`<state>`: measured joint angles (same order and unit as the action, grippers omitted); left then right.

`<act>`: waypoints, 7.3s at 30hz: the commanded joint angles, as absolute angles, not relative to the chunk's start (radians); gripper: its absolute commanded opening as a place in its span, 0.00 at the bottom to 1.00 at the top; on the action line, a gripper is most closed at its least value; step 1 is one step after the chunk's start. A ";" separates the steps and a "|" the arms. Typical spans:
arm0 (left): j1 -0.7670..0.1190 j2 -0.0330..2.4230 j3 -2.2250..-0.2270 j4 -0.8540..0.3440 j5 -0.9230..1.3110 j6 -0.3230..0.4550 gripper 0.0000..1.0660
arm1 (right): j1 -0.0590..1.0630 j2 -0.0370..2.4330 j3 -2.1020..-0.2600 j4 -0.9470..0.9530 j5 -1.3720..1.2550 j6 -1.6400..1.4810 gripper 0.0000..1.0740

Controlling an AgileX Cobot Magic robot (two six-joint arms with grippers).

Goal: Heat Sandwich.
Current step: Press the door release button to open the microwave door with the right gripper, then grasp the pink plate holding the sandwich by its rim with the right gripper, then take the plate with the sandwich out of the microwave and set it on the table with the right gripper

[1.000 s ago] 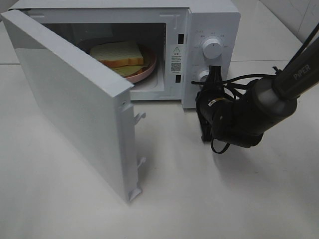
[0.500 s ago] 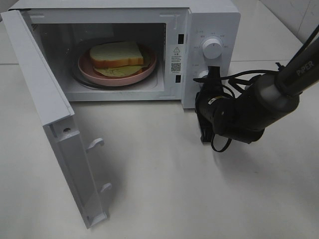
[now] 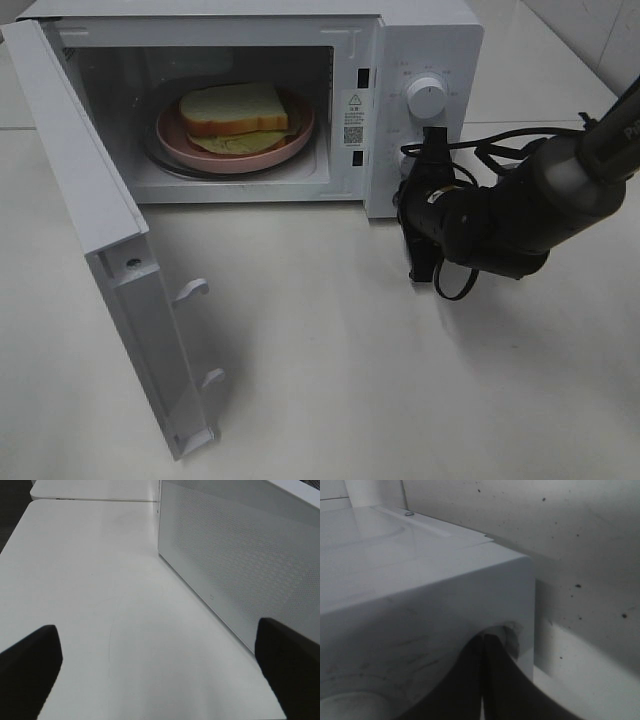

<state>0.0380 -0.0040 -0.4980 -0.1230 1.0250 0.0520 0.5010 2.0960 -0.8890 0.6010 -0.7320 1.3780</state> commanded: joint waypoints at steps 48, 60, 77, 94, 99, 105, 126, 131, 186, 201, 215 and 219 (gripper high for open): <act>0.032 -0.031 -0.494 -0.132 1.026 0.045 0.97 | 0.512 1.430 -0.594 0.448 0.126 0.266 0.07; 0.032 -0.031 -0.494 -0.132 1.026 0.045 0.97 | 0.512 1.365 -0.620 0.408 0.357 -0.136 0.09; 0.032 -0.031 -0.494 -0.132 1.026 0.045 0.97 | 0.512 1.365 -0.808 -0.007 0.720 -0.296 0.12; 0.032 -0.031 -0.494 -0.132 1.026 0.045 0.97 | 0.512 1.365 -0.839 -0.007 0.771 -1.154 0.17; 0.032 -0.031 -0.494 -0.132 1.026 0.045 0.97 | 0.512 1.365 -0.839 -0.017 0.771 -1.232 0.27; 0.032 -0.031 -0.494 -0.132 1.026 0.045 0.97 | 0.512 1.365 -0.839 -0.018 0.763 -1.210 0.63; 0.032 -0.031 -0.494 -0.132 1.026 0.045 0.97 | 0.530 1.410 -0.880 -0.046 0.696 -1.126 0.87; 0.032 -0.031 -0.494 -0.132 1.026 0.045 0.97 | 0.584 1.498 -0.979 -0.105 0.691 -1.125 0.86; 0.032 -0.031 -0.494 -0.089 1.028 0.045 0.97 | 0.664 2.350 -1.973 -0.137 0.607 -1.107 0.78; 0.032 -0.031 -0.494 -0.086 1.028 0.045 0.97 | 0.640 2.447 -2.072 -0.124 0.635 -1.094 0.64; 0.032 -0.031 -0.494 -0.086 1.028 0.045 0.97 | 0.634 2.445 -2.072 -0.123 0.670 -1.082 0.00; 0.032 -0.031 -0.494 -0.086 1.028 0.045 0.97 | 0.628 2.445 -2.072 -0.120 0.669 -1.077 0.00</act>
<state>0.0380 -0.0040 -0.4980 -0.0880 1.0250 0.0520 0.6370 2.4440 -2.0680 -0.1150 0.6600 -1.0960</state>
